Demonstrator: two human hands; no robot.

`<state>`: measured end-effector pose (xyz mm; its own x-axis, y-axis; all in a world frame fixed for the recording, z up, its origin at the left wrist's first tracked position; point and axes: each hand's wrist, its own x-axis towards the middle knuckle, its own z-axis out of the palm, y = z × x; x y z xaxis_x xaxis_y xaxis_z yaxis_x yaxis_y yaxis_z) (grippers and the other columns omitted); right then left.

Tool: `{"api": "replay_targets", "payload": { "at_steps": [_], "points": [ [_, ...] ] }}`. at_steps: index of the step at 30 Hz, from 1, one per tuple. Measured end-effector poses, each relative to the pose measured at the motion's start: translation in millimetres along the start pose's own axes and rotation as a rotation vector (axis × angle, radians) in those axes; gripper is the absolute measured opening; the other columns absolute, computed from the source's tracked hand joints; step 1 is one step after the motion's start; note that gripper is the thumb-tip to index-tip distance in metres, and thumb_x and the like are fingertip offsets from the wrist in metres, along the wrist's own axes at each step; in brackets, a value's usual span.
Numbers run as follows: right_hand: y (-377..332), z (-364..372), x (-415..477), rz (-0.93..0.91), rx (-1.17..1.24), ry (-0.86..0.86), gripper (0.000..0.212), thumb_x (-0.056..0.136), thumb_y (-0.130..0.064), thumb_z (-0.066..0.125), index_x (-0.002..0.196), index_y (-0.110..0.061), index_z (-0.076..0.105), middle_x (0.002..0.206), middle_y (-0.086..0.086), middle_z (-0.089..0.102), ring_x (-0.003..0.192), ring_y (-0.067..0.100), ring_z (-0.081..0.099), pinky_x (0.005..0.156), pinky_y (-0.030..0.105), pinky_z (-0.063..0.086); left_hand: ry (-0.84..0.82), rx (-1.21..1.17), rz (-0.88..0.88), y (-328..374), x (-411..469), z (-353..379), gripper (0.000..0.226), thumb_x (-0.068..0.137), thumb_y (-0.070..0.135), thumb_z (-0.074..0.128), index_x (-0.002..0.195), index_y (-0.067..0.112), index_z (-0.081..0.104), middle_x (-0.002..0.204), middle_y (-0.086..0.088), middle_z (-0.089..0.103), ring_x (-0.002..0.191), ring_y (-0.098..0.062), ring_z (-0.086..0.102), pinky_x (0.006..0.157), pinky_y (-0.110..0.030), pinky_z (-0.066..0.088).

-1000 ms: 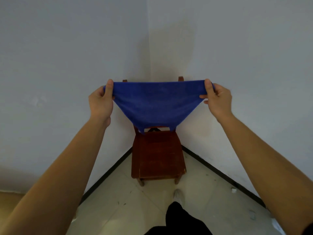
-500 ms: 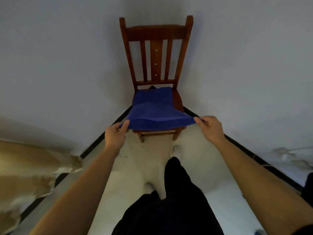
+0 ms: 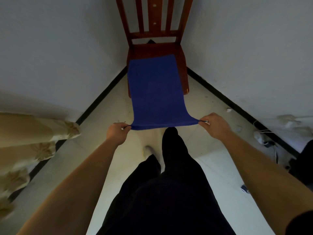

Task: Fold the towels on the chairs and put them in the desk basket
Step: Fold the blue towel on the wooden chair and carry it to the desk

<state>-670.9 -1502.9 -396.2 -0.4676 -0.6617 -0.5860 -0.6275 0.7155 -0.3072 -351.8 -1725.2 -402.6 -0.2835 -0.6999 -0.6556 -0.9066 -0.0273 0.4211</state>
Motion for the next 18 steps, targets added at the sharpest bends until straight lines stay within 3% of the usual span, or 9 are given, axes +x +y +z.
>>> {"api": "replay_targets", "payload": {
  "at_steps": [5,10,13,18],
  "points": [
    [-8.4,-22.4,41.0,-0.04,0.034,0.06,0.024,0.098,-0.028,0.06,0.116,-0.016,0.07,0.111,0.01,0.059,0.094,0.027,0.061,0.088,0.042,0.052,0.06,0.049,0.025,26.2,34.9,-17.2,0.023,0.098,0.022,0.056,0.113,0.012,0.071,0.113,-0.009,0.066,0.102,-0.027,0.059,0.085,-0.036,0.047],
    [-28.1,-54.5,116.1,-0.084,0.15,0.189,0.026,0.097,-0.032,0.06,0.116,-0.017,0.071,0.115,0.01,0.064,0.098,0.026,0.063,0.087,0.038,0.052,0.134,-0.006,-0.024,63.2,86.3,-38.2,0.024,0.099,0.021,0.054,0.116,0.011,0.067,0.111,-0.007,0.064,0.096,-0.022,0.058,0.084,-0.038,0.05],
    [-39.5,-66.5,163.4,-0.105,0.223,0.204,0.026,0.096,-0.03,0.061,0.115,-0.015,0.071,0.114,0.012,0.065,0.1,0.027,0.063,0.088,0.038,0.052,0.178,-0.004,-0.043,82.3,118.6,-46.5,0.025,0.099,0.02,0.054,0.119,0.009,0.066,0.111,-0.008,0.062,0.09,-0.014,0.052,0.08,-0.029,0.042],
    [-53.0,-83.5,244.4,-0.135,0.282,0.186,0.031,0.1,-0.031,0.055,0.123,-0.012,0.065,0.113,0.008,0.066,0.101,0.024,0.062,0.088,0.039,0.051,0.263,-0.018,-0.077,116.9,184.8,-54.4,0.028,0.1,0.019,0.052,0.121,0.008,0.066,0.117,-0.011,0.064,0.094,-0.016,0.054,0.082,-0.026,0.041]
  ]
}}
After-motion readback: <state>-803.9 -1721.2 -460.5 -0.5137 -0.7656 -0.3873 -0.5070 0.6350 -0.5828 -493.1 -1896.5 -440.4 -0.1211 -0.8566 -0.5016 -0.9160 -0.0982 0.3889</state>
